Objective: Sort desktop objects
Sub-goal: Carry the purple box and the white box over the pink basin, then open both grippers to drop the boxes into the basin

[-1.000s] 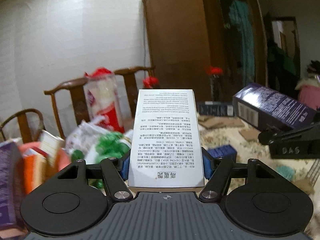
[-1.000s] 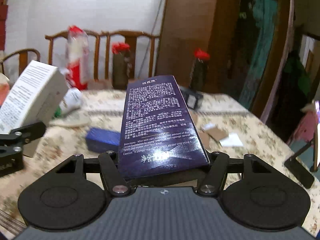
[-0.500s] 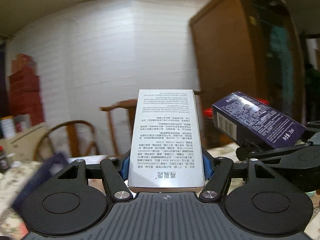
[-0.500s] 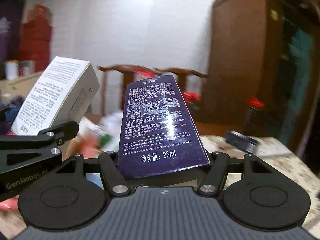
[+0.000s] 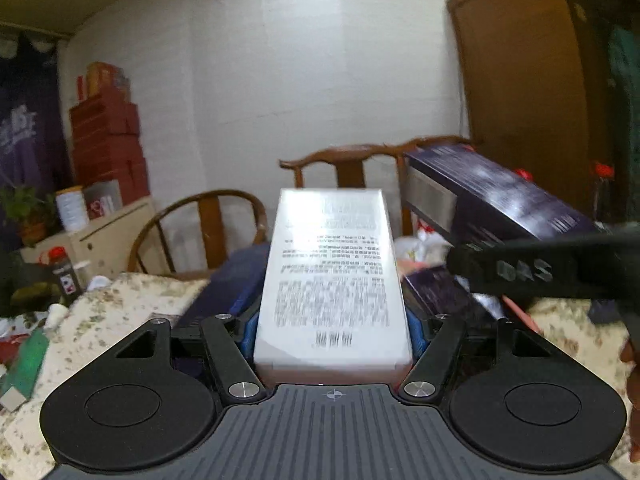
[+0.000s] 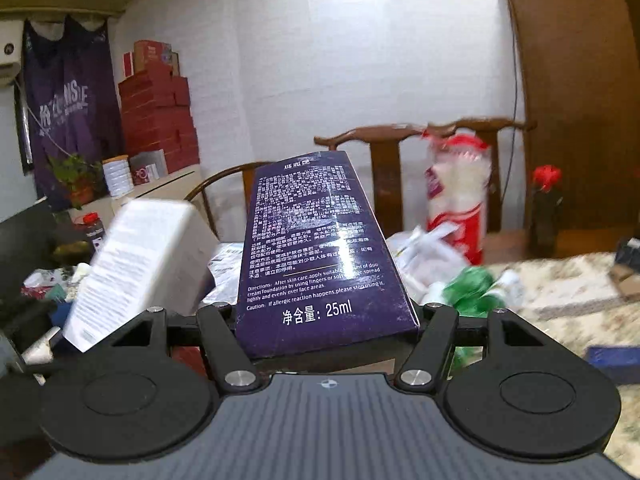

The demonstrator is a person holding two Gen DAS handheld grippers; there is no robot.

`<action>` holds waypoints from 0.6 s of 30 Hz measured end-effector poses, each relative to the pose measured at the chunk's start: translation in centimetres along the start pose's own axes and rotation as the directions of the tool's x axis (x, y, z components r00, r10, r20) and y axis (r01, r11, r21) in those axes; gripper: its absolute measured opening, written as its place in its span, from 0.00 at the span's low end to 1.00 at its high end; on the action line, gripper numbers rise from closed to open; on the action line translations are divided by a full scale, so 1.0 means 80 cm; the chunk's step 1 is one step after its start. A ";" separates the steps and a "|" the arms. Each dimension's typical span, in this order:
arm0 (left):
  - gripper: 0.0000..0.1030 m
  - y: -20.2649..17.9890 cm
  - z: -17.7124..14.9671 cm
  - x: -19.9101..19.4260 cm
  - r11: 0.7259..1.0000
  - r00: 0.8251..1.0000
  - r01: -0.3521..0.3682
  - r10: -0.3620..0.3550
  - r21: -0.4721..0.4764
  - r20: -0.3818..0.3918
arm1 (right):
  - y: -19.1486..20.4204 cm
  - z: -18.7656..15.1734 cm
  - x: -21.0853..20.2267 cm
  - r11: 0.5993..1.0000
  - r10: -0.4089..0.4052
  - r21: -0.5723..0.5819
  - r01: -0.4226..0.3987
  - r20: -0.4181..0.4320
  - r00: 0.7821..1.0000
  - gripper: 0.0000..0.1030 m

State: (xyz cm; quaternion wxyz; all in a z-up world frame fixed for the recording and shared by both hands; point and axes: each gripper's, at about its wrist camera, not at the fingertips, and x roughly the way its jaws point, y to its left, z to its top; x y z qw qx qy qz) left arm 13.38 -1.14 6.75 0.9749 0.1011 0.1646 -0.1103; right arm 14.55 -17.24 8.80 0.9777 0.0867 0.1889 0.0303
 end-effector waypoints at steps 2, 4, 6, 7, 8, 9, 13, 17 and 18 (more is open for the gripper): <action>0.70 0.000 -0.009 0.005 0.999 1.000 0.017 -0.017 0.027 -0.016 | 0.010 -0.003 0.007 1.000 0.009 -0.020 -0.010 -0.003 1.000 0.67; 0.77 -0.004 -0.018 0.005 0.999 1.000 0.006 -0.005 0.050 -0.022 | 0.022 -0.004 0.012 0.999 0.016 -0.030 -0.016 -0.006 1.000 0.67; 0.82 -0.005 -0.023 0.005 0.998 1.000 -0.013 0.014 0.061 -0.016 | 0.032 -0.007 0.013 0.999 0.014 -0.044 -0.015 -0.003 1.000 0.67; 0.83 -0.002 -0.025 0.006 0.998 1.000 -0.015 0.015 0.059 -0.013 | 0.038 -0.009 0.013 0.999 0.011 -0.052 -0.011 -0.001 1.000 0.67; 0.84 -0.002 -0.026 0.006 0.998 1.000 -0.014 0.015 0.055 -0.014 | 0.041 -0.010 0.015 0.998 0.011 -0.059 -0.011 -0.004 1.000 0.67; 0.88 -0.001 -0.027 0.004 0.999 1.000 -0.011 0.012 0.051 -0.017 | 0.044 -0.013 0.015 0.998 0.011 -0.064 -0.012 -0.013 1.000 0.67; 0.92 -0.001 -0.031 -0.007 0.999 1.000 -0.018 0.018 0.051 -0.007 | 0.055 -0.022 0.018 0.996 -0.003 -0.085 0.003 -0.006 1.000 0.69; 0.98 0.001 -0.032 -0.025 0.999 1.000 -0.027 0.026 0.043 0.017 | 0.051 -0.019 0.010 0.997 0.001 -0.079 -0.002 -0.009 1.000 0.85; 1.00 0.003 -0.033 -0.032 0.999 0.999 -0.029 0.028 0.037 0.026 | 0.051 -0.020 0.008 0.997 -0.003 -0.082 0.003 0.000 1.000 0.86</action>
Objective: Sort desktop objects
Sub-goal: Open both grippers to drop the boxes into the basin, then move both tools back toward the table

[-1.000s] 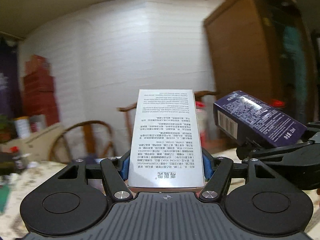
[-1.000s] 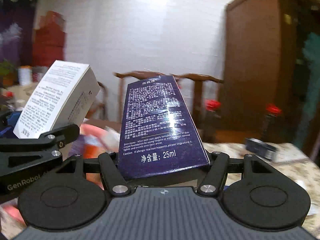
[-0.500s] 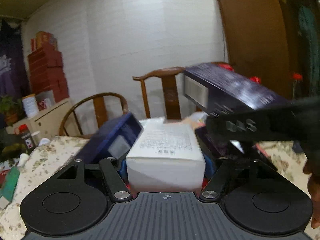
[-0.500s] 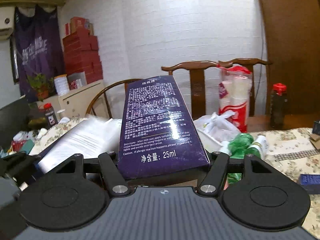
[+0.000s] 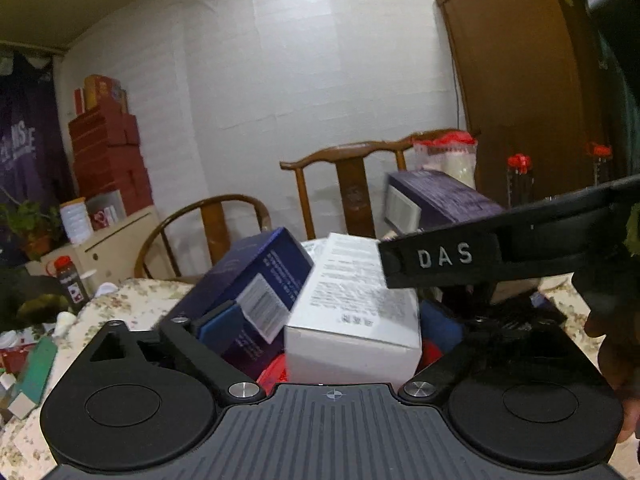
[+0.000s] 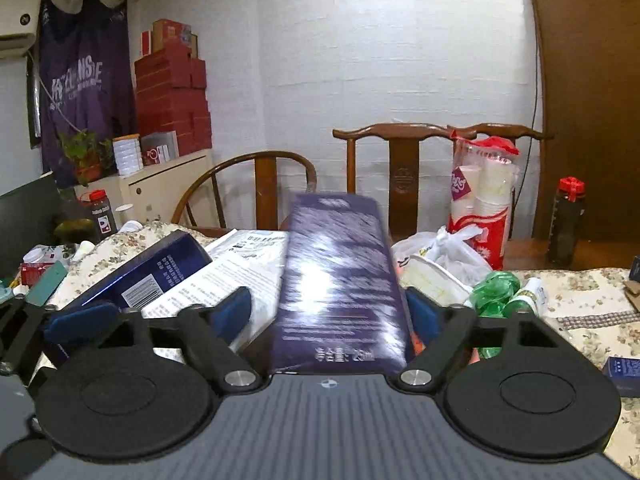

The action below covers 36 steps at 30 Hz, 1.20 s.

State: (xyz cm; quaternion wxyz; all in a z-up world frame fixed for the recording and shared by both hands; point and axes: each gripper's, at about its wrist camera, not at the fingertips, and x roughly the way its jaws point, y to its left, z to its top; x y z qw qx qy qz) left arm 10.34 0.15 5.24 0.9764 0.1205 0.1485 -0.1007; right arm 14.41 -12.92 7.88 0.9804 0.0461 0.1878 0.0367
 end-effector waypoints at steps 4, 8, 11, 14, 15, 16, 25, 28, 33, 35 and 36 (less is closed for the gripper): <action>1.00 0.007 0.001 -0.018 1.000 1.000 -0.021 0.021 -0.015 0.021 | 0.000 -0.003 -0.009 1.000 0.006 -0.002 -0.006 0.006 1.000 0.86; 1.00 0.018 0.005 -0.027 0.999 0.999 -0.028 0.029 -0.028 0.031 | -0.005 -0.003 -0.021 0.999 0.029 0.023 -0.030 0.009 1.000 0.86; 1.00 0.022 0.007 -0.033 0.999 0.999 -0.030 0.031 -0.031 0.042 | -0.014 -0.002 -0.028 0.996 0.066 0.062 -0.066 -0.005 0.998 0.86; 1.00 0.024 0.008 -0.039 0.999 0.998 -0.026 0.028 -0.044 0.050 | -0.020 -0.002 -0.036 0.993 0.075 0.086 -0.075 0.003 0.997 0.86; 1.00 0.024 0.009 -0.041 0.999 0.998 -0.018 0.021 -0.051 0.055 | -0.023 -0.001 -0.040 0.993 0.076 0.092 -0.077 0.014 0.997 0.86; 1.00 0.023 0.012 -0.042 0.998 0.998 -0.011 0.015 -0.057 0.062 | -0.026 0.000 -0.044 0.992 0.079 0.100 -0.081 0.023 0.997 0.86; 1.00 -0.050 0.028 -0.063 0.992 0.983 0.129 -0.126 -0.016 0.131 | -0.094 -0.015 -0.096 0.990 -0.088 0.114 0.079 0.077 0.993 0.93; 1.00 -0.093 0.027 -0.061 0.977 0.969 0.211 -0.211 0.018 0.131 | -0.144 -0.030 -0.113 0.982 -0.149 0.125 0.144 0.037 0.988 0.93; 1.00 -0.171 0.015 -0.042 0.946 0.942 0.318 -0.323 0.063 0.094 | -0.222 -0.069 -0.129 0.971 -0.222 0.081 0.227 -0.066 0.973 0.93; 1.00 -0.198 0.008 -0.029 0.933 0.931 0.354 -0.358 0.061 0.072 | -0.247 -0.085 -0.131 0.964 -0.253 0.057 0.259 -0.096 0.963 0.93; 1.00 -0.213 0.004 -0.021 0.929 0.928 0.364 -0.368 0.064 0.060 | -0.260 -0.093 -0.132 0.961 -0.268 0.045 0.274 -0.109 0.957 0.93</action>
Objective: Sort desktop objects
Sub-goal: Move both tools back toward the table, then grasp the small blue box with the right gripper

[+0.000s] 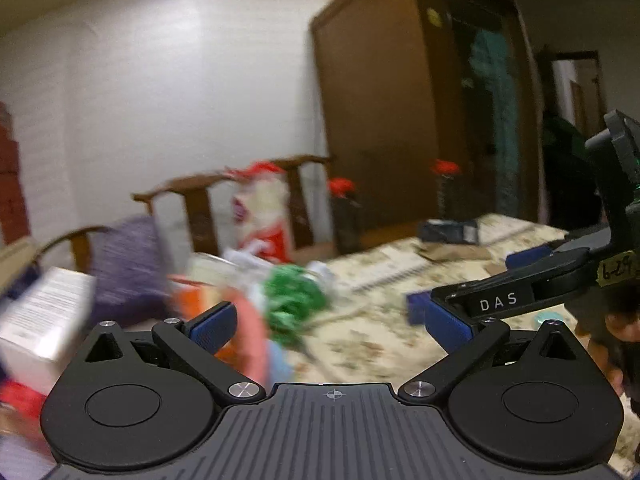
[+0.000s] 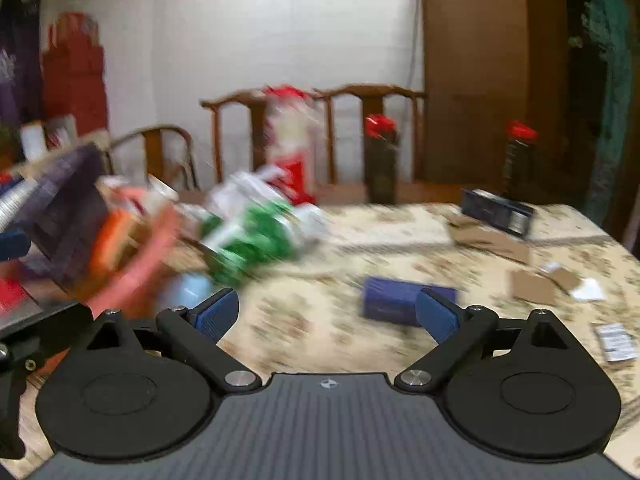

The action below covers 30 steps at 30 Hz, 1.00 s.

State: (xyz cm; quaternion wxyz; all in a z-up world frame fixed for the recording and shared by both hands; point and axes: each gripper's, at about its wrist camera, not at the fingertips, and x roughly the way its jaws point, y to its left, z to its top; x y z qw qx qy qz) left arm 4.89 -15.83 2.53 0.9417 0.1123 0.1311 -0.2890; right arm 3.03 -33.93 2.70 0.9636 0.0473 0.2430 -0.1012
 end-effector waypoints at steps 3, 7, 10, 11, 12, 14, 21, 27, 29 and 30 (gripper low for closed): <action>1.00 -0.029 -0.015 0.032 1.000 1.000 -0.002 0.003 0.019 -0.028 | -0.040 -0.015 0.016 0.999 -0.043 -0.008 0.043 -0.027 0.999 0.94; 1.00 -0.050 -0.034 0.076 1.000 0.995 0.010 -0.007 0.028 -0.098 | -0.085 -0.021 0.051 0.999 -0.038 0.013 0.039 -0.069 0.997 0.94; 1.00 -0.058 -0.047 0.100 1.000 0.990 0.005 -0.001 0.029 -0.138 | -0.097 -0.022 0.080 1.000 -0.015 -0.014 0.014 -0.094 0.995 0.93; 1.00 -0.059 -0.049 0.109 1.000 0.989 0.000 0.003 0.022 -0.147 | -0.099 -0.024 0.088 1.000 -0.012 -0.028 0.009 -0.099 0.995 0.94; 1.00 -0.059 -0.050 0.116 1.000 0.988 -0.002 0.005 0.017 -0.157 | -0.099 -0.024 0.097 0.999 -0.009 -0.043 0.005 -0.101 0.995 0.94; 1.00 -0.061 -0.050 0.131 1.000 0.985 -0.009 0.011 0.014 -0.171 | -0.097 -0.023 0.110 0.996 0.000 -0.083 -0.009 -0.104 0.995 0.94; 1.00 -0.061 -0.044 0.162 0.999 0.983 -0.018 0.025 0.041 -0.180 | -0.091 -0.008 0.159 0.957 0.025 -0.283 -0.057 -0.114 0.993 0.97; 1.00 -0.044 -0.028 0.196 0.997 0.982 -0.060 0.067 0.042 -0.176 | -0.082 0.000 0.204 0.906 -0.003 -0.420 -0.056 -0.138 0.990 1.00; 1.00 -0.038 -0.022 0.207 0.997 0.982 -0.057 0.064 0.047 -0.177 | -0.086 -0.001 0.214 0.903 0.022 -0.421 -0.088 -0.159 0.987 1.00; 1.00 -0.037 -0.021 0.211 0.997 0.981 -0.062 0.070 0.054 -0.179 | -0.088 -0.003 0.222 0.903 0.008 -0.422 -0.081 -0.170 0.985 1.00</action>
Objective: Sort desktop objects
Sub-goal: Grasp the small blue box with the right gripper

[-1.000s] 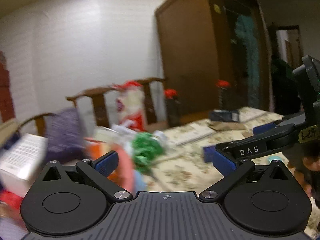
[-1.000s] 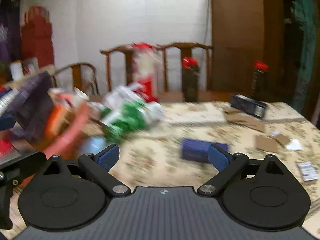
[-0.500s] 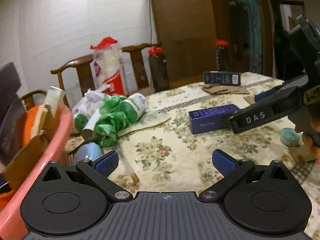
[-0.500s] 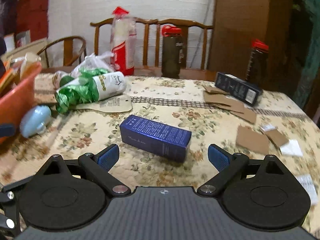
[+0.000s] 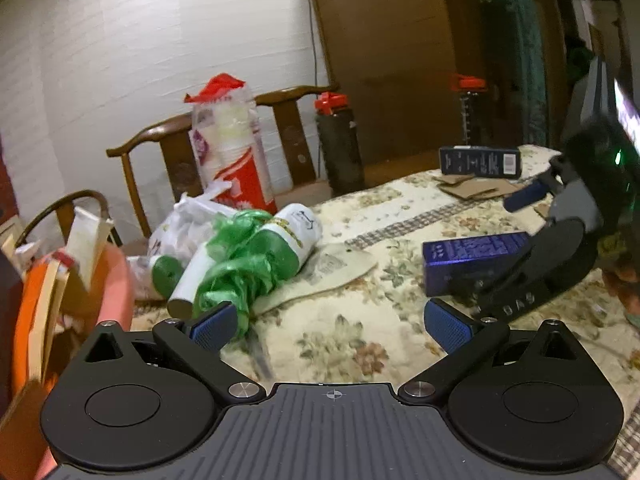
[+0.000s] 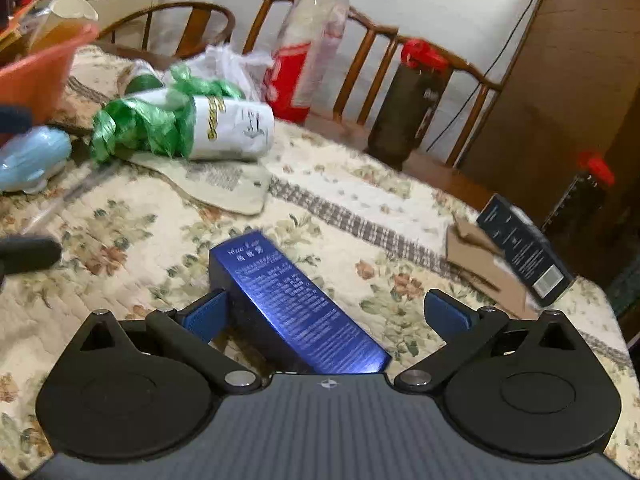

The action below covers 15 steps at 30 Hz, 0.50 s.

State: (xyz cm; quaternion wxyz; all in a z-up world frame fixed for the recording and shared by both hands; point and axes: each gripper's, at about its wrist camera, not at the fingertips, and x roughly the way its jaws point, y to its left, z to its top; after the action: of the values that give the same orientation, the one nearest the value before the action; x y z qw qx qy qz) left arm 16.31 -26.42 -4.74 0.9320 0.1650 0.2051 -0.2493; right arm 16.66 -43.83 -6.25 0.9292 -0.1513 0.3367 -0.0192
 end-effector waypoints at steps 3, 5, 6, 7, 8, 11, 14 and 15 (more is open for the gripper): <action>1.00 -0.001 0.002 0.007 1.000 1.000 -0.004 0.004 0.013 -0.003 | -0.007 -0.007 0.013 1.000 0.004 0.022 -0.004 -0.010 1.000 1.00; 1.00 0.002 0.004 0.010 1.000 1.000 -0.006 0.006 0.007 -0.001 | -0.017 -0.006 0.015 0.997 0.032 0.075 -0.030 -0.030 0.999 0.98; 1.00 0.003 0.007 0.010 1.000 1.000 -0.012 0.012 0.005 0.003 | -0.020 -0.006 0.015 0.995 0.041 0.088 -0.038 -0.034 0.999 0.97; 1.00 0.005 0.012 0.011 1.000 1.000 -0.015 0.015 0.007 0.009 | -0.021 -0.007 0.014 0.994 0.056 0.096 -0.053 -0.032 0.998 0.87; 1.00 0.006 0.018 0.011 1.000 1.000 -0.023 0.023 0.004 0.017 | -0.022 -0.008 0.012 0.990 0.084 0.112 -0.081 -0.029 0.996 0.74; 1.00 0.016 0.039 0.018 0.999 0.998 -0.048 0.048 -0.015 0.047 | -0.022 -0.009 0.004 0.977 0.115 0.185 -0.105 -0.041 0.993 0.46; 1.00 0.029 0.056 0.039 0.997 0.997 -0.055 0.057 -0.045 0.045 | -0.018 -0.014 -0.006 0.965 0.125 0.238 -0.111 -0.044 0.991 0.38; 1.00 0.033 0.059 0.048 0.996 0.996 -0.074 0.076 -0.053 0.042 | -0.016 -0.016 -0.010 0.965 0.114 0.244 -0.100 -0.044 0.993 0.38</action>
State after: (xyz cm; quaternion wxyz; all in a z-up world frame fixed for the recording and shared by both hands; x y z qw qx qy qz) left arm 22.16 -27.72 -1.94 0.9489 0.1430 0.1846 -0.2125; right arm 15.30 -45.29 -6.34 0.9303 -0.0184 0.3661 -0.0140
